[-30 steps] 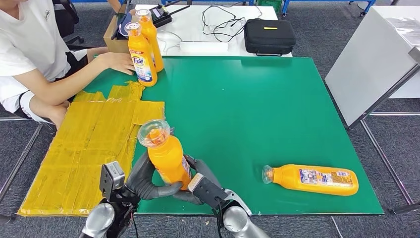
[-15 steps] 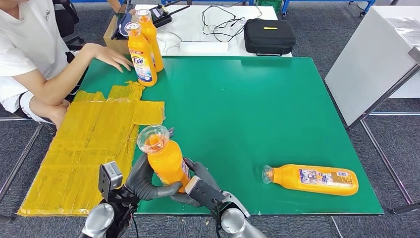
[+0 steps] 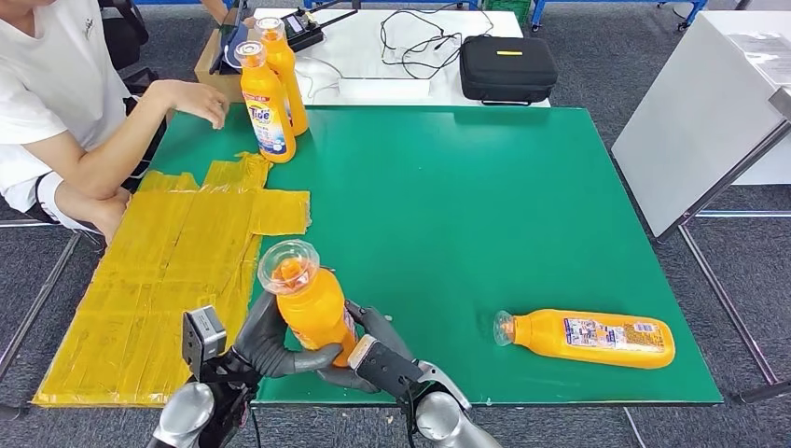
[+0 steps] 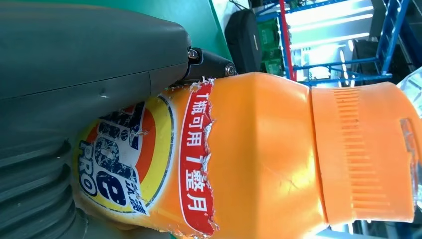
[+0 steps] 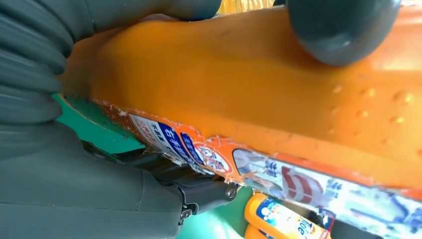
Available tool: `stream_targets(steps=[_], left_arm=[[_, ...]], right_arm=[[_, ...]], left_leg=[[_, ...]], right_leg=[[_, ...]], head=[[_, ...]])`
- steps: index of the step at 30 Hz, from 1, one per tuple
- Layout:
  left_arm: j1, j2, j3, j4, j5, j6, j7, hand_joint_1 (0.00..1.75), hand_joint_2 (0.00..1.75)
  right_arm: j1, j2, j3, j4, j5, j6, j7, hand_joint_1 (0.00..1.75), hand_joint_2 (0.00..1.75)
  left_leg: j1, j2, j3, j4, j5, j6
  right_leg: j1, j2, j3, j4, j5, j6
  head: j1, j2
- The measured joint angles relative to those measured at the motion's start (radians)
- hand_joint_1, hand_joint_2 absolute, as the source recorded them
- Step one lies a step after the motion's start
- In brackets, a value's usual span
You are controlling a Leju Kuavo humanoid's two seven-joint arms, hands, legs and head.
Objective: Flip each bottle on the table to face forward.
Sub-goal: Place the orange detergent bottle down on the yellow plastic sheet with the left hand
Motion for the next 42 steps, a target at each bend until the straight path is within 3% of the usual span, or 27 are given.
stream_targets(steps=[3,4,9,16,19,23,25,33,42], left_arm=[[0.000,0.000,0.000,0.000,0.005,-0.007,-0.010,1.75,1.75],[-0.001,0.000,0.000,0.000,0.004,-0.007,-0.015,1.75,1.75],[-0.002,-0.001,0.000,-0.005,-0.029,0.024,-0.047,1.75,1.75],[-0.017,0.005,0.024,-0.027,-0.176,0.153,-0.058,1.75,1.75],[-0.031,0.010,0.034,-0.029,-0.336,0.268,-0.032,1.75,1.75],[-0.086,0.028,0.054,-0.008,-0.681,0.470,0.049,1.75,1.75],[-0.124,0.039,0.062,0.027,-0.791,0.517,0.078,1.75,1.75],[-0.233,0.071,0.075,0.222,-0.988,0.538,0.188,1.75,1.75],[-0.294,0.077,0.075,0.377,-1.040,0.554,0.206,1.75,1.75]], right_arm=[[0.000,0.000,0.000,0.000,0.004,-0.012,-0.005,0.20,1.75],[0.001,0.000,-0.001,-0.001,0.007,-0.019,-0.009,0.00,1.75],[0.021,-0.014,-0.023,-0.061,0.043,-0.094,-0.042,0.00,1.75],[0.106,-0.067,-0.140,-0.281,0.021,-0.123,-0.084,0.00,1.75],[0.140,-0.077,-0.177,-0.356,0.019,-0.144,-0.106,0.00,1.75],[0.185,-0.082,-0.226,-0.464,0.004,-0.169,-0.136,0.00,1.75],[0.195,-0.084,-0.241,-0.505,0.000,-0.175,-0.142,0.00,1.75],[0.203,-0.085,-0.260,-0.580,-0.004,-0.195,-0.154,0.00,1.75],[0.199,-0.085,-0.260,-0.598,-0.006,-0.196,-0.154,0.00,1.75]], left_leg=[[0.000,0.000,0.000,0.000,0.000,0.000],[0.000,0.000,0.000,0.000,0.000,0.000],[0.000,0.000,0.000,0.000,0.000,0.000],[0.000,0.000,-0.001,0.000,0.000,0.000],[0.000,0.000,-0.001,0.000,0.000,0.000],[0.000,0.000,-0.001,0.000,0.000,0.000],[0.000,0.000,-0.001,0.000,0.000,0.000],[0.000,0.004,-0.001,0.000,0.001,0.000],[0.000,0.004,-0.002,0.000,0.001,0.000]], right_leg=[[0.000,0.000,0.000,0.000,0.000,0.000],[0.000,0.000,0.000,0.000,0.000,0.000],[0.000,0.000,0.000,0.000,0.000,0.000],[0.000,0.000,-0.001,0.000,0.000,0.000],[0.000,0.000,-0.001,0.000,0.000,0.000],[0.000,0.000,-0.001,0.000,0.000,0.000],[0.000,0.000,-0.001,0.000,0.001,0.000],[0.000,0.001,-0.002,0.000,0.002,-0.002],[0.000,0.001,-0.002,0.000,0.002,-0.002]], head=[[0.000,0.000],[0.000,0.000],[0.000,0.000],[0.000,0.000],[0.000,0.000],[0.000,0.000],[0.000,0.000],[0.000,0.000],[0.000,0.000]])
